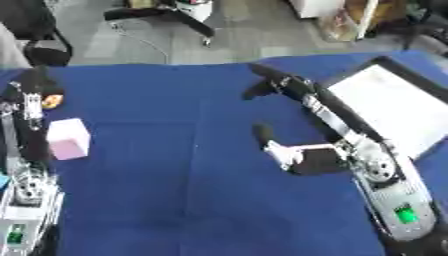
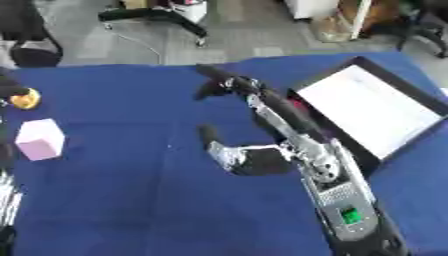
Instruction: Pick up the objects with one hand, pass them to the other hand, and then place them into the box on the other side of the table.
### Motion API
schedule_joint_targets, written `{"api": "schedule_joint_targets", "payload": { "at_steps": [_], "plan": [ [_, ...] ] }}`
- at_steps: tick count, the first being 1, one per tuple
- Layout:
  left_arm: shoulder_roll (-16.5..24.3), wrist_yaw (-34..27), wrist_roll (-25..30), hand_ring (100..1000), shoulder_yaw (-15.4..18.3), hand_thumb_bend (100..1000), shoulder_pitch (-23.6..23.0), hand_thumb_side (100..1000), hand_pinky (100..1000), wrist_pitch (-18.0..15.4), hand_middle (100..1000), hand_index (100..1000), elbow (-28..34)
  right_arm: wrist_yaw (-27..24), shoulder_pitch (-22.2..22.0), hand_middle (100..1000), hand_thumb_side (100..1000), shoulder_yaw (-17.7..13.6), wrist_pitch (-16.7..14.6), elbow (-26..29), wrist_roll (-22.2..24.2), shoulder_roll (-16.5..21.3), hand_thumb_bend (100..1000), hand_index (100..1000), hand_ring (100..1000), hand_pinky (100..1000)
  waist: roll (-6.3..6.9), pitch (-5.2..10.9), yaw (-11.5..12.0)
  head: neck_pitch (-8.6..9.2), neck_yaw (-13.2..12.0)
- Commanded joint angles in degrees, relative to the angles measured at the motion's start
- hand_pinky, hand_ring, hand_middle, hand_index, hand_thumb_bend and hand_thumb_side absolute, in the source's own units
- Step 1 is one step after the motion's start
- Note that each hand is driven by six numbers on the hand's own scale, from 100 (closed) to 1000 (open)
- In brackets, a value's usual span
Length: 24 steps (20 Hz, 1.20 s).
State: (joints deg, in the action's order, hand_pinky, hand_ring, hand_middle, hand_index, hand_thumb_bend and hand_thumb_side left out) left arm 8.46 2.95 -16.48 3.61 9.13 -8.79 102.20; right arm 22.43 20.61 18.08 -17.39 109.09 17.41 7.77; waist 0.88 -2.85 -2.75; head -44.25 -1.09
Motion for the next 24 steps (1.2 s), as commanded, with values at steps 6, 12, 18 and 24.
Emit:
{"api": "schedule_joint_targets", "payload": {
  "at_steps": [6, 12, 18, 24],
  "plan": [
    [0.1, 0.7, 1.1, 540, -0.3, 508, 0.6, 792, 825, 0.4, 548, 704, -0.1, 0.4, 1.0, 699, 470, -0.4, -0.1, 0.1, -0.4, -0.2, 100, 1000, 792, 815, -0.59, -0.94, 0.0, 0.14, -0.2],
    [0.0, 1.5, 1.5, 540, -0.2, 514, 0.5, 792, 827, 0.8, 549, 707, -0.2, 0.4, 1.0, 698, 470, -0.3, -0.2, 0.0, -0.3, -0.3, 100, 1000, 791, 815, -0.69, -1.17, 0.1, 0.14, -0.4],
    [6.0, 10.0, 4.3, 555, 3.1, 593, 0.5, 706, 829, 2.1, 574, 748, 1.5, 0.3, 1.0, 699, 470, -0.1, -0.4, 0.0, 0.1, -0.2, 100, 1000, 790, 817, -0.61, -0.93, 0.3, 0.14, -0.5],
    [29.4, 27.6, 24.0, 637, 6.5, 665, -3.9, 632, 825, 4.2, 679, 831, 4.3, 0.6, 0.6, 700, 470, 0.1, -0.5, -0.4, 0.6, 0.8, 100, 1000, 788, 818, 1.15, -0.27, 0.7, 0.14, 0.1]
  ]
}}
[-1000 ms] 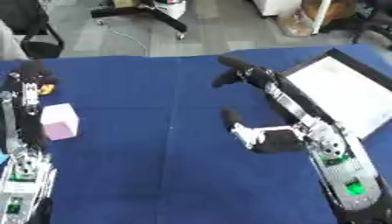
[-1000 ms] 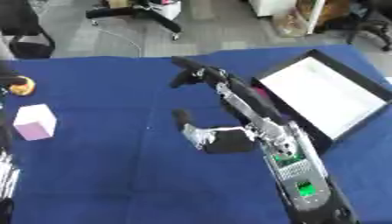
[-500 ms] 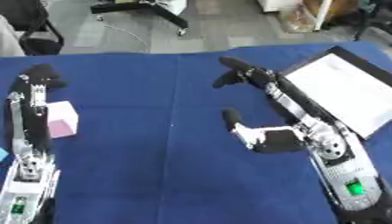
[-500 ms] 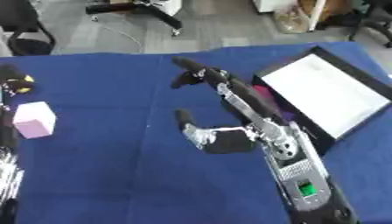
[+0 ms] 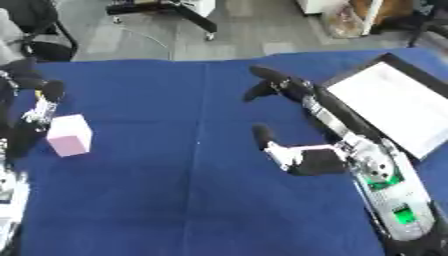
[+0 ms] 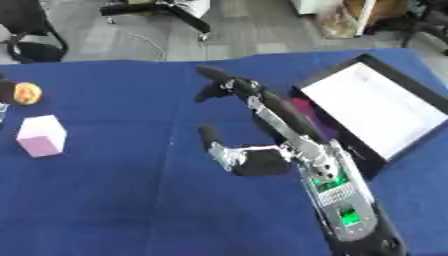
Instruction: Pick up the objects with one hand, pass them to the other hand, and then place them into the box on the other side of the table.
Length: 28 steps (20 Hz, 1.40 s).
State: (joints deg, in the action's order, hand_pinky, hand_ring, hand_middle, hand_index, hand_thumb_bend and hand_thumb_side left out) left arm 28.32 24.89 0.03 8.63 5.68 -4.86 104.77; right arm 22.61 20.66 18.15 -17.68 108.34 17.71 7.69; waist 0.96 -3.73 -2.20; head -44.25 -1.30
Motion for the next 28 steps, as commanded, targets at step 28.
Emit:
{"api": "schedule_joint_targets", "payload": {
  "at_steps": [28],
  "plan": [
    [19.7, 14.6, 22.6, 659, 7.5, 723, -3.6, 602, 767, 13.8, 693, 841, -22.8, 2.0, 2.3, 693, 501, 0.4, -1.4, -1.4, 0.5, 1.0, 100, 1000, 786, 812, 2.65, -6.29, 0.8, 0.14, 2.5]
  ]
}}
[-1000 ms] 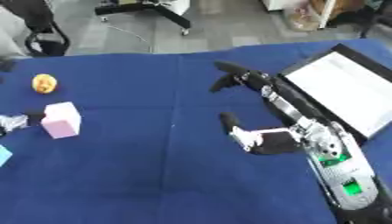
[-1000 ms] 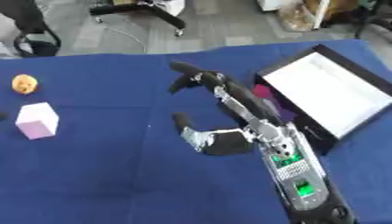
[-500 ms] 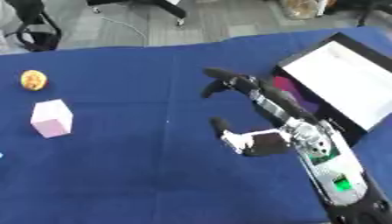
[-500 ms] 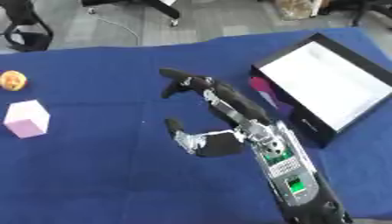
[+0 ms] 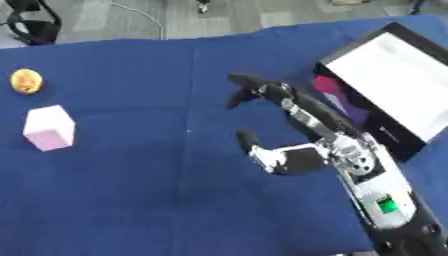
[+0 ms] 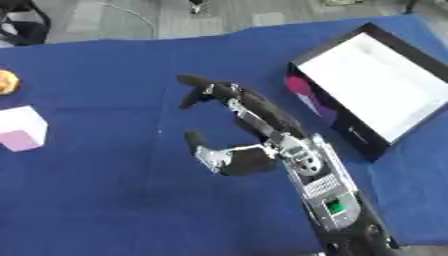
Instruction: Pick up the objects with one hand, pass them to the other hand, and then place them into the box on the other side of the table.
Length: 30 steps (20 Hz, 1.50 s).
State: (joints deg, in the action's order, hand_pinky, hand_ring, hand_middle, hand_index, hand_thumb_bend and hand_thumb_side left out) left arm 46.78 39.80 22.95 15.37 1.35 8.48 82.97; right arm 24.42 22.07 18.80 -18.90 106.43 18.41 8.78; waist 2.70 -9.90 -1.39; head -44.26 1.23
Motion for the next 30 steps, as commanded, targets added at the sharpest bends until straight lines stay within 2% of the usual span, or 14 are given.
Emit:
{"api": "schedule_joint_targets", "payload": {
  "at_steps": [1, 12, 14, 15, 18, 19, 22, 27, 30],
  "plan": [
    [1.0, -0.4, -0.5, 657, 0.7, 719, 0.8, 600, 766, 0.6, 690, 838, -1.6, 0.2, 0.9, 694, 501, -0.3, -0.1, 0.5, -0.3, -0.1, 100, 1000, 786, 812, 0.9, -0.2, 0.0, 0.14, 0.0],
    [-1.2, -2.1, -0.8, 607, -1.0, 637, 1.9, 549, 751, 0.1, 627, 785, -4.7, 0.4, 1.2, 697, 500, -0.4, -0.1, 0.5, -0.4, -0.4, 100, 1000, 787, 812, 0.64, -0.32, -0.3, 0.14, -0.8],
    [-1.6, -2.1, -0.5, 578, -1.3, 583, 1.8, 506, 736, -0.1, 590, 752, -4.7, 0.4, 1.2, 698, 499, -0.4, -0.1, 0.5, -0.4, -0.4, 100, 1000, 787, 811, 0.61, -0.3, -0.3, 0.14, -0.9],
    [-1.7, -2.0, -0.7, 553, -1.3, 524, 1.8, 461, 721, -0.1, 561, 722, -4.6, 0.4, 1.2, 698, 499, -0.4, -0.1, 0.5, -0.4, -0.4, 100, 1000, 787, 811, 0.59, -0.29, -0.4, 0.14, -0.9],
    [-2.2, -1.9, -2.5, 513, -0.8, 416, 1.6, 412, 699, 0.1, 512, 671, -3.6, 0.5, 1.3, 698, 498, -0.5, -0.1, 0.5, -0.5, -0.4, 100, 1000, 787, 811, 0.57, -0.21, -0.3, 0.14, -0.9],
    [-2.3, -1.9, -3.4, 495, -0.5, 381, 1.6, 391, 692, 0.3, 494, 651, -3.0, 0.5, 1.3, 698, 497, -0.5, -0.1, 0.5, -0.6, -0.4, 100, 1000, 787, 812, 0.58, -0.17, -0.3, 0.14, -0.9],
    [-2.7, -2.4, -6.5, 480, 0.6, 369, 1.3, 379, 692, 0.6, 477, 636, -0.4, 0.5, 1.3, 699, 495, -0.5, -0.1, 0.5, -0.5, -0.4, 100, 1000, 787, 812, 0.56, 0.01, -0.2, 0.14, -0.9],
    [-3.8, -4.4, -12.2, 464, 3.2, 398, 1.7, 381, 709, 0.2, 461, 616, 8.5, 0.5, 1.6, 705, 467, -0.7, -0.2, 1.5, -0.7, -0.1, 100, 1000, 791, 815, 0.34, 0.89, -0.1, 0.14, -0.5],
    [-4.9, -7.1, -14.7, 457, 3.0, 430, 3.5, 390, 726, -1.1, 454, 607, 14.5, 0.2, 2.2, 718, 429, -0.4, -0.3, 2.8, -0.6, 0.4, 100, 1000, 813, 820, 0.18, 1.7, -0.1, 0.14, -0.3]
  ]
}}
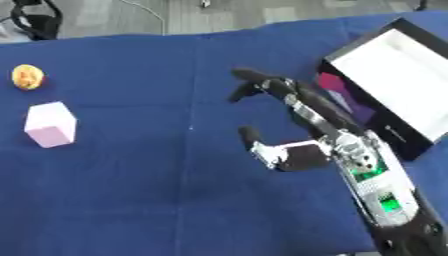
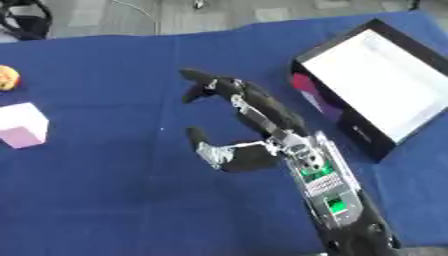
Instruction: Pick up the objects with one hand, pass them to the other hand, and then place them into the box on the other side of the table.
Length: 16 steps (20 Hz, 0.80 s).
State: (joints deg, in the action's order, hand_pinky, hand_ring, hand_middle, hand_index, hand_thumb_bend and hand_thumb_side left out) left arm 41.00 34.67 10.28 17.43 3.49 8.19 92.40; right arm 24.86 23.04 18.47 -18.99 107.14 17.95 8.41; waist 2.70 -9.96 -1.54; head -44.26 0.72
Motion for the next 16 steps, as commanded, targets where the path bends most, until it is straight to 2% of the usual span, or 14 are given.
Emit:
{"api": "schedule_joint_targets", "payload": {
  "at_steps": [1, 2, 3, 6, 7, 9, 16],
  "plan": [
    [0.3, -3.5, -2.6, 457, 0.4, 436, 2.3, 390, 729, -1.6, 454, 606, 6.9, -0.5, 1.6, 727, 426, 0.1, -0.4, 2.7, 0.0, 1.0, 100, 1000, 823, 823, 0.08, 2.1, 0.0, 0.14, 0.2],
    [-0.4, -5.3, -2.9, 456, -0.4, 445, 3.3, 389, 733, -2.4, 453, 604, 8.6, -0.8, 2.0, 740, 422, 0.3, -0.6, 3.5, 0.1, 1.2, 100, 1000, 837, 829, -0.04, 2.42, -0.1, 0.14, 0.1],
    [-1.2, -7.5, -3.0, 455, -1.5, 454, 4.5, 392, 737, -3.2, 451, 601, 10.0, -1.1, 2.6, 759, 419, 0.5, -1.0, 4.5, 0.2, 1.5, 145, 1000, 858, 841, -0.18, 2.73, -0.1, 0.14, 0.1],
    [-4.4, -14.3, -2.0, 458, -5.2, 487, 8.0, 407, 758, -5.6, 450, 596, 12.7, -1.5, 4.4, 855, 387, 0.8, -2.1, 6.8, 0.7, 2.2, 364, 1000, 968, 923, -0.72, 3.54, -0.4, 0.14, -0.1],
    [-6.1, -17.1, -1.0, 461, -7.0, 498, 9.2, 413, 764, -6.6, 453, 599, 13.2, -1.3, 5.2, 872, 396, 0.9, -2.8, 7.2, 0.8, 2.3, 395, 1000, 987, 940, -0.93, 3.77, -0.5, 0.14, -0.2],
    [-8.8, -21.4, 1.4, 466, -10.1, 518, 11.5, 424, 775, -8.1, 457, 603, 13.5, -0.5, 6.5, 884, 347, 0.8, -3.9, 7.4, 0.9, 2.3, 460, 1000, 999, 954, -1.27, 4.13, -0.6, 0.14, -0.3],
    [-18.2, -30.3, 9.7, 473, -18.6, 561, 17.7, 437, 797, -12.7, 460, 604, 12.1, 3.0, 9.4, 896, 345, 1.2, -4.8, 7.4, 1.1, 1.4, 511, 1000, 1000, 968, -1.98, 4.28, -0.5, 0.14, -0.7]
  ]
}}
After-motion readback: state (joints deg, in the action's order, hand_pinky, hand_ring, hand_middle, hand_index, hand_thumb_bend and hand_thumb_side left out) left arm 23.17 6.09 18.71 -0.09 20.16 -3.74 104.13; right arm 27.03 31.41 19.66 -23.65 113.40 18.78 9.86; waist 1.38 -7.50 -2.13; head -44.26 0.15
